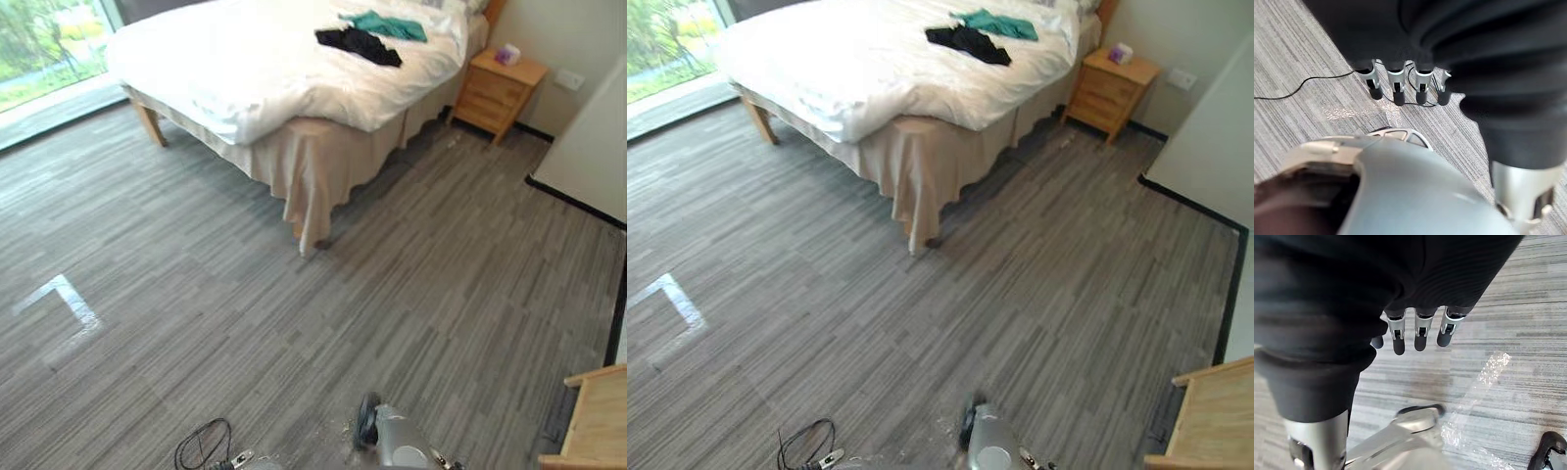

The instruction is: Tidy the bed and pick cloth on bed and put in laundry

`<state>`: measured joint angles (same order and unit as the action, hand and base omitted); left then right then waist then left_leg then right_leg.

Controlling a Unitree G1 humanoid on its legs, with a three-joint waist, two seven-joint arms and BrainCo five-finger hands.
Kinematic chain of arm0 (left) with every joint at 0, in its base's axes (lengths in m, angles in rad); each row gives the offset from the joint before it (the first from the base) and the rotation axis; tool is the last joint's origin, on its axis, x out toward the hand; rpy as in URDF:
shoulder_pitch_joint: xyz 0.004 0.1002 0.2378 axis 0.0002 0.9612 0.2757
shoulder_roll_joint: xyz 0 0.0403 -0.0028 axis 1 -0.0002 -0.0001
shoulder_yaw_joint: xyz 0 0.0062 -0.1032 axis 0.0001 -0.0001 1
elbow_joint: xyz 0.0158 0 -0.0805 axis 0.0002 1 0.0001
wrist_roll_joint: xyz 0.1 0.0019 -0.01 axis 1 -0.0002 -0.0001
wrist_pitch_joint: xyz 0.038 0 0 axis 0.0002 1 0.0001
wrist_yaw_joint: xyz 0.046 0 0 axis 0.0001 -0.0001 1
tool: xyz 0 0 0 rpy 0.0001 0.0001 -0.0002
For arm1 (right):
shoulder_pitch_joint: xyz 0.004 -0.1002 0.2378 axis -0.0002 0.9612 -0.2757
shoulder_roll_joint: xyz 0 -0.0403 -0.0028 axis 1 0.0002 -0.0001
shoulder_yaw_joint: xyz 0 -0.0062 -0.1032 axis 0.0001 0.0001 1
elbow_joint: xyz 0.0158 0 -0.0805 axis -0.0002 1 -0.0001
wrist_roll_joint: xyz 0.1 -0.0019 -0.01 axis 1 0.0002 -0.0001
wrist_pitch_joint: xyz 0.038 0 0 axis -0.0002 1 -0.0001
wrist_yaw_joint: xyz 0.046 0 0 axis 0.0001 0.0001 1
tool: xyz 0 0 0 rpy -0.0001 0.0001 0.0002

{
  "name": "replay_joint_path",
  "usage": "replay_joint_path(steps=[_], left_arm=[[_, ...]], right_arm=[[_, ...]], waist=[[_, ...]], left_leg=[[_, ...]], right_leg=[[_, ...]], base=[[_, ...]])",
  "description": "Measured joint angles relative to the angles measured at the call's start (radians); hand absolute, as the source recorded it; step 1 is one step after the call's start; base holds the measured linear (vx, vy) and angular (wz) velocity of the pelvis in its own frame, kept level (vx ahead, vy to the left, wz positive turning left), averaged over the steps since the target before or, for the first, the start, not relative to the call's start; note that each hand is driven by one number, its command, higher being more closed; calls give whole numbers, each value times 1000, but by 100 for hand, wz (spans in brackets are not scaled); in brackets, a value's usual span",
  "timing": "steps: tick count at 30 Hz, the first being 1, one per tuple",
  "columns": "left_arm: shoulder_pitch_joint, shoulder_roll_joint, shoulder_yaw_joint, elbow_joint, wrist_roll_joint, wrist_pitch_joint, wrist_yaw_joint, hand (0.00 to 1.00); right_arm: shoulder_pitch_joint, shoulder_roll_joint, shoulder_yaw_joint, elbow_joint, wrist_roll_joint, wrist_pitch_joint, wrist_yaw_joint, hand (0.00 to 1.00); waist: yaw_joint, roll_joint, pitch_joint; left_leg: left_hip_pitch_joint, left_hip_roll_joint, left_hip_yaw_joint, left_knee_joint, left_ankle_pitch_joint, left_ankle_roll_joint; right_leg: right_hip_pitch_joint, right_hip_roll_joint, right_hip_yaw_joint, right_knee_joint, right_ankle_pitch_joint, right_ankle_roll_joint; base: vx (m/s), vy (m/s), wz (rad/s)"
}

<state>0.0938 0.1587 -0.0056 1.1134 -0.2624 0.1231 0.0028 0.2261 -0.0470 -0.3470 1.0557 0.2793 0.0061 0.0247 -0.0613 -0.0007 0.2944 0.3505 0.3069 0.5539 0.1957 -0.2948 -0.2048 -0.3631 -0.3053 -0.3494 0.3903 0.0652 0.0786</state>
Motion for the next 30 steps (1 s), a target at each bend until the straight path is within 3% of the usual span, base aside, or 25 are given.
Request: replay_joint_path(steps=[1, 2, 3, 4, 5, 6, 7, 8, 10, 11, 12, 14, 15, 16, 17, 18, 19, 20, 21, 22, 23, 24, 25, 27, 30], left_arm=[[6, -5, 1, 0, 12, -2, 1, 0], [11, -18, 3, 0, 18, -4, 1, 0], [5, -27, 21, -2, 19, -9, 3, 0], [0, -31, 41, -4, 12, -12, 8, 0], [-8, -32, 50, -6, -8, -20, 22, 0], [-14, -34, 58, -6, -26, -29, 26, 0], [-34, -36, 73, -9, -52, -47, 22, 0], [-36, -41, 85, -22, -56, -52, 18, 0], [-31, -49, 100, -74, -60, -79, 1, 0], [-32, -50, 99, -107, -61, -94, -12, 0], [-32, -69, 99, -132, -66, -112, -27, 0], [-35, -86, 97, -146, -73, -132, -42, 0], [-34, -95, 96, -143, -78, -134, -43, 0], [-33, -99, 95, -140, -79, -134, -42, 0], [-30, -106, 91, -129, -80, -135, -41, 0], [-20, -110, 87, -127, -81, -137, -38, 0], [-27, -107, 97, -124, -85, -141, -36, 0], [-34, -92, 99, -122, -84, -141, -30, 0], [-35, -92, 105, -123, -85, -142, -19, 0], [-35, -92, 123, -120, -85, -137, -12, 0], [-36, -93, 128, -119, -84, -131, -2, 0], [-38, -90, 129, -110, -80, -128, 8, 0], [-37, -89, 124, -98, -81, -129, 21, 0], [-29, -96, 104, -79, -92, -128, 24, 0], [-48, -93, 65, -85, -101, -134, 16, 0]], right_arm=[[1, -6, -4, 1, -15, 1, 2, 0], [0, -10, -14, 4, -17, 0, 6, 0], [-26, -26, -18, 27, -28, 0, 11, 0], [-41, -31, -18, 29, -49, -3, 10, 0], [-50, -29, -18, 26, -57, -10, 10, 0], [-59, -31, -19, 31, -62, -19, 1, 0], [-72, -45, -15, 61, -87, -31, -1, 0], [-73, -46, -13, 71, -93, -35, -1, 0], [-74, -47, -5, 97, -96, -50, 2, 0], [-81, -50, -5, 98, -101, -54, 2, 0], [-99, -59, -8, 96, -116, -64, 3, 0], [-118, -63, -14, 84, -133, -68, 4, 0], [-115, -57, -18, 56, -134, -67, 7, 0], [-108, -57, -18, 53, -134, -66, 11, 0], [-88, -57, -22, 39, -134, -64, 23, 0], [-69, -56, -17, 17, -135, -68, 24, 0], [-71, -46, -16, 18, -138, -69, 20, 0], [-74, -32, -13, 15, -146, -71, 21, 0], [-88, -22, -8, 15, -156, -72, 21, 0], [-115, -18, -9, 18, -168, -70, 20, 0], [-125, -12, -10, 19, -171, -66, 19, 0], [-131, -9, -27, 21, -168, -53, 21, 0], [-127, -12, -30, 23, -168, -47, 20, 0], [-108, -22, -27, 19, -172, -70, 27, 0], [-97, -11, -18, 2, -161, -101, 23, 0]], waist=[[-20, 33, -13], [-20, 55, -25], [-16, 73, -28], [-18, 74, -29], [-16, 65, -24], [-18, 70, -25], [-18, 83, -26], [-14, 74, -23], [9, 46, -16], [24, 34, -14], [39, 24, -8], [50, 39, -10], [49, 51, -11], [49, 58, -14], [49, 76, -25], [51, 92, -39], [48, 66, -56], [46, 26, -76], [52, 9, -90], [52, 2, -93], [49, -1, -91], [47, -5, -89], [46, -5, -87], [33, 24, -76], [14, 33, -76]], left_leg=[[12, 25, -6, -3, -15, 66], [15, 41, -18, 6, -1, 138], [-4, 84, -39, 83, 97, 164], [-43, 132, -62, 190, 215, 187], [-80, 154, -94, 280, 258, 174], [-118, 162, -135, 372, 237, 156], [-228, 136, -252, 580, 151, 101], [-259, 111, -280, 626, 121, 98], [-340, 6, -295, 662, 53, 114], [-411, -70, -290, 633, 32, 143], [-487, -138, -278, 560, 30, 147], [-562, -203, -206, 365, 44, 138], [-573, -227, -123, 179, 101, 127], [-572, -236, -73, 102, 148, 134], [-575, -229, 38, 20, 236, 177], [-575, -203, 129, 17, 310, 284], [-571, -225, 140, 57, 269, 439], [-582, -254, 144, 82, 225, 415], [-587, -267, 148, 88, 194, 427], [-577, -281, 143, 107, 165, 431], [-565, -288, 128, 117, 148, 427], [-519, -309, 94, 115, 118, 416], [-438, -336, 50, 85, 107, 409], [-310, -356, -40, 18, 109, 399], [-223, -370, -226, -61, 121, 371]], right_leg=[[-36, 20, -2, 113, -50, -36], [-59, 32, -1, 173, -113, -65], [-73, 54, 0, 239, -186, -93], [-53, 89, -6, 244, -227, -121], [-23, 120, -8, 225, -245, -148], [5, 150, -3, 194, -255, -163], [115, 222, -2, 74, -255, -180], [161, 239, 3, 27, -250, -182], [301, 267, 26, -96, -243, -185], [367, 271, 49, -146, -243, -185], [412, 270, 71, -178, -242, -175], [479, 267, 104, -211, -260, -146], [544, 269, 104, -250, -279, -119], [583, 274, 103, -272, -288, -103], [660, 291, 94, -310, -313, -71], [717, 311, 79, -321, -357, -49], [746, 288, 71, -312, -386, -34], [738, 251, 53, -293, -391, -24], [697, 222, 45, -220, -395, -15], [623, 176, 45, -30, -393, 24], [573, 151, 51, 99, -374, 66], [476, 101, 76, 377, -315, 161], [422, 54, 62, 578, -326, 144], [389, 35, 18, 642, -359, 87], [296, 80, 46, 398, -386, 57]], base=[[542, -407, 4], [441, -302, -24], [597, -437, -54], [755, -539, -63], [645, -447, -43], [623, -370, -40], [465, -245, -34], [671, -261, -43], [540, -158, -42], [531, -92, -62], [532, -58, -73], [595, 3, -73], [550, 43, -50], [560, 88, -22], [580, 154, -9], [734, 215, 1], [775, 212, 11], [646, 162, 2], [641, 184, -7], [482, 190, -7], [579, 265, 33], [543, 257, 75], [531, 231, 90], [518, 142, 124], [326, -29, 163]])
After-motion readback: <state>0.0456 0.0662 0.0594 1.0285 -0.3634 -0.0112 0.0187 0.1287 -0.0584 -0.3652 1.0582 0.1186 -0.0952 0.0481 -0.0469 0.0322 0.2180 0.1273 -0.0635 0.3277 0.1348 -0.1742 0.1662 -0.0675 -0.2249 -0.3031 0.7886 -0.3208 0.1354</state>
